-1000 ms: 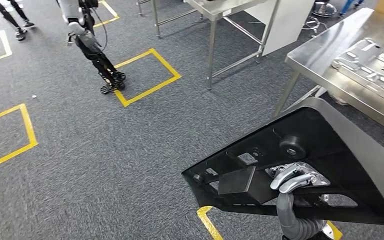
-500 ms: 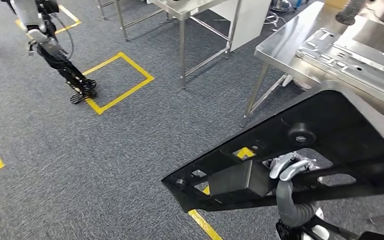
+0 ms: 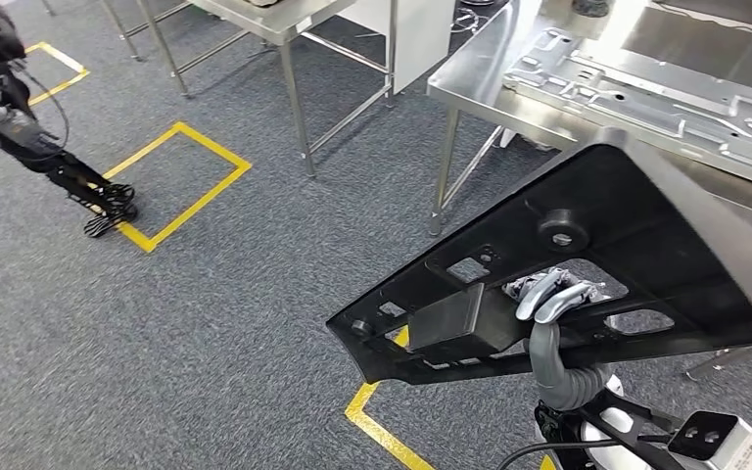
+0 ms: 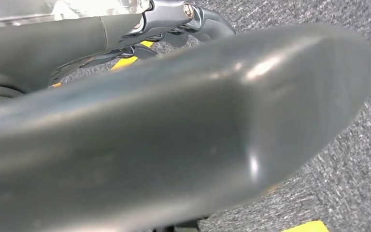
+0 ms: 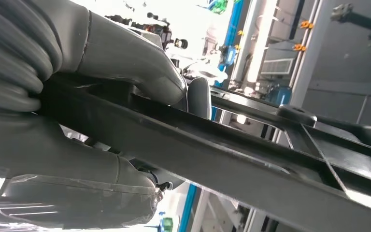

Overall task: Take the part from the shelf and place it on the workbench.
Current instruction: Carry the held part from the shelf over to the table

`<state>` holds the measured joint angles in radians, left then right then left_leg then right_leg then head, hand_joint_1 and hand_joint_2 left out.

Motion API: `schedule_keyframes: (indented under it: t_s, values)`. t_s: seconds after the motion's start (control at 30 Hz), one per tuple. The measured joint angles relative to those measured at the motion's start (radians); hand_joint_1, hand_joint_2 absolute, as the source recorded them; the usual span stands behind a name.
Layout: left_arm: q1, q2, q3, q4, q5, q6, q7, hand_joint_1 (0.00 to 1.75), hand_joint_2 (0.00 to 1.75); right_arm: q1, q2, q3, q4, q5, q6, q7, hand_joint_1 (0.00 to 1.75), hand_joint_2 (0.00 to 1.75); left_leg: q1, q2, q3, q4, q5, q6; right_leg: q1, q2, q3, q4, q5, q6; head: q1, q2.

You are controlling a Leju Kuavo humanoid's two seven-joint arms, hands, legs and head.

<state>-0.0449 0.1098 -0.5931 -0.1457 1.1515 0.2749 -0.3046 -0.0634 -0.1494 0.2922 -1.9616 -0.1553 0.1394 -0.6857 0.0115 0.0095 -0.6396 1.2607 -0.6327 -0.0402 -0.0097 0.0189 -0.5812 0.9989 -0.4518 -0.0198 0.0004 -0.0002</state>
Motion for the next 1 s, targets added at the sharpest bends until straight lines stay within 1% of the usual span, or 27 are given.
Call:
schedule_keyframes:
  t_s: [0.03,0.07,0.1,0.13,0.17,0.2,0.23,0.3,0.33,0.4,0.43,0.47,0.5,0.53,0.57,0.6,0.63,0.7,0.73,0.77,0.8,0.83,0.87,0.9,0.93,0.97,1.0]
  values:
    - [0.002,-0.001,0.002,0.0,0.004,0.0,-0.002,0.0,0.0,0.0,-0.001,0.002,0.004,-0.003,0.001,0.0,1.75,1.75,0.0,-0.001,-0.014,0.024,0.002,0.0,0.001,0.012,0.001,0.0,0.0,0.0,0.0,0.0]
    - [0.004,-0.002,0.003,0.0,0.006,0.0,-0.003,0.0,0.0,0.0,-0.002,0.005,0.007,-0.007,0.002,0.0,1.75,1.75,0.0,-0.003,-0.01,0.006,0.026,0.002,0.001,0.024,0.002,0.001,0.0,0.0,0.0,0.0]
    - [0.004,-0.002,0.005,0.0,0.008,0.0,-0.004,0.0,0.0,0.0,-0.004,0.007,0.011,-0.012,0.003,0.0,1.75,1.75,0.0,-0.008,0.012,-0.047,0.064,0.006,0.001,0.036,0.004,0.002,0.0,0.001,0.0,0.0]
    - [0.005,-0.003,0.006,0.0,0.01,0.001,-0.005,0.0,0.0,-0.001,-0.005,0.008,0.015,-0.017,0.004,0.0,1.75,1.75,0.001,-0.026,0.041,-0.12,0.104,0.01,0.001,0.047,0.004,0.002,0.0,0.002,0.0,0.0]
    - [0.006,-0.003,0.007,0.0,0.01,0.002,-0.004,0.0,0.0,-0.002,-0.006,0.009,0.019,-0.021,0.004,0.0,1.75,1.75,0.002,-0.047,0.068,-0.187,0.132,0.014,0.001,0.058,0.003,0.004,0.0,0.005,0.0,0.0]
    - [0.006,-0.004,0.008,0.0,0.01,0.003,-0.003,0.0,0.0,-0.004,-0.007,0.01,0.022,-0.025,0.004,0.0,1.75,1.75,0.002,-0.064,0.086,-0.233,0.146,0.018,0.001,0.068,0.0,0.005,0.001,0.01,0.0,0.0]
    - [0.007,-0.006,0.009,0.0,0.009,0.003,-0.002,0.0,0.0,-0.005,-0.008,0.011,0.026,-0.028,0.004,0.001,1.75,1.75,0.001,-0.075,0.094,-0.255,0.149,0.022,0.0,0.078,-0.004,0.005,0.004,0.017,0.0,0.0]
    - [0.005,-0.011,0.009,0.0,0.005,0.001,0.001,0.0,0.0,-0.006,-0.012,0.011,0.031,-0.032,0.004,0.002,1.75,1.75,0.0,-0.061,0.097,-0.262,0.149,0.032,-0.002,0.097,-0.011,0.003,0.009,0.032,0.0,0.0]
    - [0.005,-0.014,0.009,0.0,0.003,0.0,0.003,0.0,0.0,-0.005,-0.016,0.011,0.032,-0.034,0.003,0.003,1.75,1.75,0.001,-0.05,0.098,-0.267,0.153,0.039,-0.002,0.092,-0.014,0.006,0.006,0.038,0.001,0.0]
    - [0.006,-0.019,0.009,0.0,0.0,-0.001,0.004,0.0,0.0,-0.007,-0.023,0.01,0.034,-0.037,0.003,0.003,1.75,1.75,0.005,-0.027,0.099,-0.276,0.16,0.052,0.0,0.05,-0.04,0.058,-0.029,0.046,0.005,0.0]
    - [0.008,-0.02,0.009,0.0,0.0,-0.002,0.005,0.0,0.0,-0.007,-0.026,0.01,0.035,-0.038,0.003,0.003,1.75,1.75,0.003,-0.016,0.099,-0.277,0.161,0.056,-0.001,0.022,-0.065,0.112,-0.059,0.048,0.007,0.0]
    - [0.01,-0.021,0.009,0.0,-0.001,-0.003,0.005,0.0,0.0,-0.008,-0.028,0.01,0.037,-0.039,0.003,0.004,1.75,1.75,0.001,-0.004,0.098,-0.277,0.16,0.059,-0.002,0.004,-0.099,0.183,-0.093,0.052,0.009,0.0]
    - [0.012,-0.022,0.009,0.0,-0.001,-0.004,0.004,0.0,0.0,-0.007,-0.03,0.01,0.039,-0.041,0.004,0.006,1.75,1.75,0.0,0.008,0.097,-0.276,0.159,0.06,-0.004,-0.004,-0.128,0.244,-0.115,0.055,0.009,0.0]
    - [0.013,-0.023,0.009,0.0,0.0,-0.007,0.001,0.0,0.0,-0.006,-0.032,0.01,0.041,-0.042,0.006,0.009,1.75,1.75,-0.001,0.02,0.097,-0.275,0.158,0.06,-0.005,-0.008,-0.145,0.281,-0.122,0.057,0.009,0.0]
    - [0.013,-0.023,0.01,0.0,0.004,-0.012,-0.005,0.0,0.0,-0.006,-0.035,0.01,0.042,-0.045,0.01,0.013,1.75,1.75,-0.002,0.032,0.097,-0.274,0.157,0.06,-0.006,-0.012,-0.143,0.281,-0.111,0.058,0.01,0.0]
    - [0.012,-0.024,0.011,0.0,0.009,-0.018,-0.013,0.0,0.0,-0.008,-0.037,0.01,0.044,-0.048,0.016,0.016,1.75,1.75,-0.003,0.042,0.098,-0.273,0.155,0.059,-0.005,-0.018,-0.117,0.233,-0.082,0.057,0.01,0.0]
    - [0.011,-0.024,0.012,0.0,0.014,-0.024,-0.021,0.0,0.0,-0.012,-0.04,0.01,0.046,-0.052,0.023,0.018,1.75,1.75,-0.003,0.052,0.099,-0.271,0.153,0.057,-0.004,-0.034,-0.077,0.161,-0.049,0.054,0.01,0.0]
    - [0.011,-0.026,0.014,0.0,0.018,-0.035,-0.033,0.0,0.0,-0.025,-0.041,0.009,0.053,-0.065,0.038,0.018,1.75,1.75,-0.008,0.068,0.103,-0.269,0.147,0.049,0.004,-0.068,-0.011,0.037,-0.009,0.042,0.009,0.0]
    - [0.01,-0.027,0.015,0.0,0.018,-0.039,-0.036,0.0,0.0,-0.033,-0.041,0.009,0.057,-0.071,0.045,0.018,1.75,1.75,-0.01,0.077,0.104,-0.268,0.145,0.044,0.008,-0.076,0.002,0.009,-0.004,0.036,0.009,0.0]
    - [0.008,-0.028,0.015,0.0,0.017,-0.042,-0.039,0.0,0.0,-0.041,-0.041,0.009,0.061,-0.075,0.051,0.017,1.75,1.75,-0.012,0.085,0.105,-0.268,0.144,0.039,0.012,-0.072,0.002,0.002,-0.006,0.031,0.008,0.0]
    - [0.006,-0.029,0.015,0.0,0.017,-0.043,-0.041,0.0,0.0,-0.046,-0.041,0.009,0.066,-0.079,0.055,0.017,1.75,1.75,-0.012,0.093,0.108,-0.269,0.143,0.034,0.011,-0.061,0.001,0.0,-0.003,0.026,0.008,0.0]
    - [0.004,-0.03,0.015,0.0,0.017,-0.042,-0.043,0.0,0.0,-0.05,-0.041,0.009,0.07,-0.08,0.057,0.017,1.75,1.75,-0.01,0.089,0.11,-0.267,0.139,0.027,0.008,-0.051,0.002,-0.005,0.0,0.022,0.008,0.0]
    - [0.003,-0.031,0.015,0.0,0.015,-0.042,-0.043,0.0,0.0,-0.052,-0.041,0.009,0.073,-0.08,0.056,0.018,1.75,1.75,-0.008,0.073,0.107,-0.255,0.128,0.022,0.005,-0.042,0.004,-0.009,0.003,0.017,0.007,0.0]
    - [0.003,-0.031,0.014,0.0,0.014,-0.041,-0.041,0.0,0.0,-0.053,-0.041,0.009,0.074,-0.08,0.055,0.018,1.75,1.75,-0.006,0.05,0.094,-0.223,0.106,0.017,0.002,-0.033,0.006,-0.014,0.006,0.012,0.006,0.0]
    - [0.004,-0.031,0.013,0.0,0.012,-0.04,-0.037,0.0,0.0,-0.053,-0.04,0.009,0.075,-0.08,0.054,0.018,1.75,1.75,-0.003,0.024,0.071,-0.171,0.075,0.013,-0.001,-0.025,0.007,-0.016,0.008,0.01,0.004,0.0]
    - [0.005,-0.032,0.012,0.0,0.011,-0.039,-0.033,0.0,0.0,-0.052,-0.039,0.009,0.075,-0.08,0.052,0.018,1.75,1.75,-0.002,0.007,0.04,-0.102,0.039,0.011,-0.001,-0.015,0.006,-0.016,0.009,0.008,0.003,0.0]
    - [0.007,-0.032,0.011,0.0,0.01,-0.04,-0.03,0.0,0.0,-0.047,-0.038,0.008,0.074,-0.08,0.05,0.017,1.75,1.75,-0.001,0.001,0.008,-0.033,0.012,0.009,-0.001,-0.004,0.005,-0.015,0.009,0.007,0.002,0.0]
